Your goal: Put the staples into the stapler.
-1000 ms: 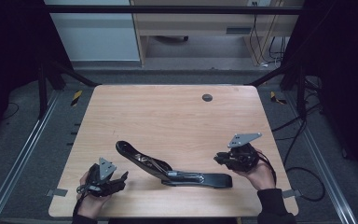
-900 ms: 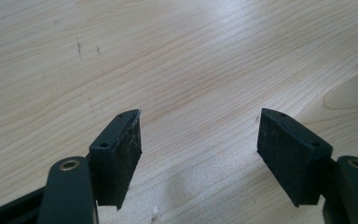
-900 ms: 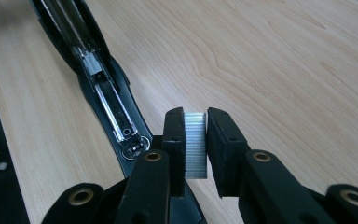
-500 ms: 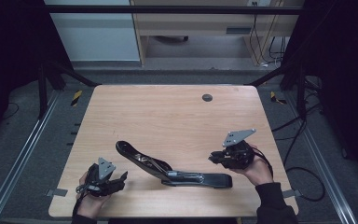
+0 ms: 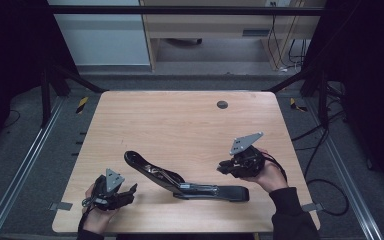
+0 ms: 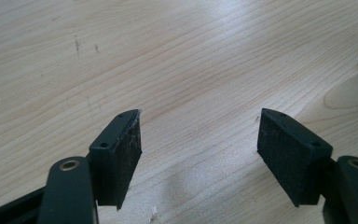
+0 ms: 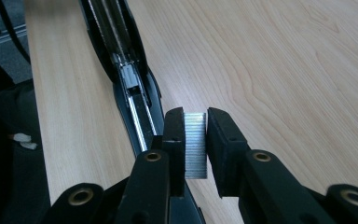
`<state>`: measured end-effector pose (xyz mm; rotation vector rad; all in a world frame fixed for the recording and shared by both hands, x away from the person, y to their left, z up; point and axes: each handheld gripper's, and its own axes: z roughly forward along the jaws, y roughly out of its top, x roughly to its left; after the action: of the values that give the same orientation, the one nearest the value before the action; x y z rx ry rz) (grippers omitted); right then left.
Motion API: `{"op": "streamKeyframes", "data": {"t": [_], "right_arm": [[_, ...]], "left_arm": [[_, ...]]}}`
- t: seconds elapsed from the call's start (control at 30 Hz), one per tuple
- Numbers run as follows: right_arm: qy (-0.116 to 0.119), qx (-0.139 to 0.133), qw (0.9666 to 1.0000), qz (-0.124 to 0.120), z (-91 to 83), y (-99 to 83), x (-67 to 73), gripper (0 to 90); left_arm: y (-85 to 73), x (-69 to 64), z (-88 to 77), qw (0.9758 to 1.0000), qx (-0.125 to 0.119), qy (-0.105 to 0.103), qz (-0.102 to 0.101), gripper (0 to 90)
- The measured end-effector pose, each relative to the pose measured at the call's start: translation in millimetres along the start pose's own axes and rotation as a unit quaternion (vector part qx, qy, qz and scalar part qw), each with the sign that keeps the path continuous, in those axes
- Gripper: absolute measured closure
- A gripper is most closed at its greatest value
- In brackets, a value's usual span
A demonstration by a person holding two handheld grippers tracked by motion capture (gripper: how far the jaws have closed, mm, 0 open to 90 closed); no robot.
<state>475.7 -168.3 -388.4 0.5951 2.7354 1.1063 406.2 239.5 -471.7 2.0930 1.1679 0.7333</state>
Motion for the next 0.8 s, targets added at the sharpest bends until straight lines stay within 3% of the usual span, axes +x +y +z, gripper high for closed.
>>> {"op": "streamKeyframes", "data": {"t": [0.43, 0.6, 0.8], "right_arm": [[0.017, 0.014, 0.9994, -0.025, 9.3, 8.1, 3.0, 77.6], [0.021, 0.023, 0.9981, -0.053, 12.9, 14.4, 8.2, 77.6], [0.03, 0.034, 0.9968, -0.065, 21.1, 19.1, 11.7, 77.6]], "left_arm": [[-0.2, -0.2, 0.8, 1.0, 0.003, 0.005, -0.002, 29.6], [0.0, -0.4, 1.0, 1.0, 0.004, 0.004, -0.001, 29.6], [-0.2, -0.5, 0.9, 1.0, 0.005, 0.003, 0.0, 29.7]]}}
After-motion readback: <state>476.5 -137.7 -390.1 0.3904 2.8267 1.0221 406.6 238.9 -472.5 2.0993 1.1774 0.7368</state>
